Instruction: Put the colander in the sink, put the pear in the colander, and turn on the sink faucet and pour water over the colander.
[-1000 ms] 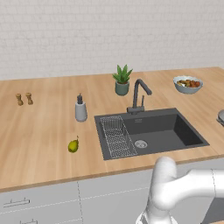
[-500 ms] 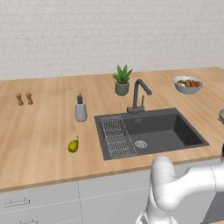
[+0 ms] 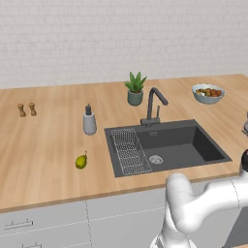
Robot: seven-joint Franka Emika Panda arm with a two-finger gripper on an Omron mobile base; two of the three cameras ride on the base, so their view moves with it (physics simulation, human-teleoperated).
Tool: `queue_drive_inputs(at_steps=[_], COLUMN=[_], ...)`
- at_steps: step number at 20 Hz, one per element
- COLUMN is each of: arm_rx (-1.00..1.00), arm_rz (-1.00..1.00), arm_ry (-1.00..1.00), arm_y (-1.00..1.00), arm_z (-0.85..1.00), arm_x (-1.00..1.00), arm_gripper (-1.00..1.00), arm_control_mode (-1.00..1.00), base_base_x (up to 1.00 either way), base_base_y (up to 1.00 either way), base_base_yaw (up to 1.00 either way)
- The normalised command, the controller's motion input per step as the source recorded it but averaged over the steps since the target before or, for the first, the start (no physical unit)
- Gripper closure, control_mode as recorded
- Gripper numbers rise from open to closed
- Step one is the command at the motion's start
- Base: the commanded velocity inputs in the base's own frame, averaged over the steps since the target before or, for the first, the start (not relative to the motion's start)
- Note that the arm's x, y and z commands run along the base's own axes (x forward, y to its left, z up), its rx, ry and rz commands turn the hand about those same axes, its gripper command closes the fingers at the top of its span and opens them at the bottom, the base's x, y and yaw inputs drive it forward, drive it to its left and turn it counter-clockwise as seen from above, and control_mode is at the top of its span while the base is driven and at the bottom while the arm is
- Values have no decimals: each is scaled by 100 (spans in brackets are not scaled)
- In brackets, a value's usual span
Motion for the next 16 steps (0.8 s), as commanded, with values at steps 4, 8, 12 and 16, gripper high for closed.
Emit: queue_drive_inputs(at_steps=[4, 8, 12, 16], arm_rx=[7, 1, 0, -2], arm_rz=[24, 29, 31, 32], arm_ry=[-21, -36, -37, -25], arm_y=[61, 64, 84, 91], arm_z=[0, 0, 2, 8], arm_x=[-56, -49, -39, -8], arm_gripper=[100, 100, 100, 100], arm_control_mode=[-100, -100, -100, -100], base_base_x=[0, 0, 0, 0], base_base_y=[0, 0, 0, 0], base_base_yaw=[0, 0, 0, 0])
